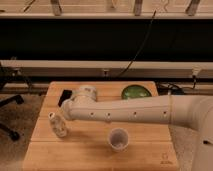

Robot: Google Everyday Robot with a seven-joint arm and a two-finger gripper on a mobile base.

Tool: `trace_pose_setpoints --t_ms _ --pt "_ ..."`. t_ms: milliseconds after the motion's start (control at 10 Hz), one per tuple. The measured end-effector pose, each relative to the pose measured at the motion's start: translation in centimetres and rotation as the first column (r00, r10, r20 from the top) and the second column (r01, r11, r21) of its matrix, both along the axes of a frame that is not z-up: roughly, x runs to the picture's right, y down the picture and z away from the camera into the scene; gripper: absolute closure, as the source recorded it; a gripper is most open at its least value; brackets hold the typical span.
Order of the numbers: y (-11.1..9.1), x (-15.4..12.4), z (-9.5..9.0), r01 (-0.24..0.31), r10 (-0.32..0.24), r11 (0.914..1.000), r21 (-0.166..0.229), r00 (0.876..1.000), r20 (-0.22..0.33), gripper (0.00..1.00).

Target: Knock the bottle over

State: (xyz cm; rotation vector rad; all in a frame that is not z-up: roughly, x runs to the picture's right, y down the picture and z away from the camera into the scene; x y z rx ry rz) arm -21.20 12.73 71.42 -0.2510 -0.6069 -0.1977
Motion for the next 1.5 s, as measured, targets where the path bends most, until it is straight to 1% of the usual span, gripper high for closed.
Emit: trace_pose_setpoints --t_ms 200,300,600,800,900,1100,1200,1300,1500 --pt "0.4 -1.0 0.0 0.021 -0.020 0.9997 -0.016 1.000 0.015 1.00" --pt "0.8 -2.2 -0.3 0.037 -0.037 0.9990 -0.024 0.999 0.032 1.00" --pt "1.5 -5.0 -1.1 0.087 -0.084 0.9957 -0.034 0.994 0.071 1.00" --pt "1.8 -6.4 -1.5 0.117 -0.114 0.9924 -0.036 0.989 0.090 1.00" --pt "2.3 -7.4 -2.3 0.142 -0.136 0.9889 -0.044 0.985 0.110 1.00" --pt "3.1 -8.6 -3.4 0.172 -0.164 0.9841 -0.046 0.977 0.133 1.00" --pt "4.0 -9.6 -4.6 0.198 -0.188 0.9790 -0.048 0.969 0.159 1.00" --pt "4.4 -10.1 -5.2 0.211 -0.200 0.9763 -0.048 0.965 0.171 1.00" --pt "5.4 -10.9 -6.4 0.243 -0.229 0.9687 -0.050 0.952 0.203 1.00"
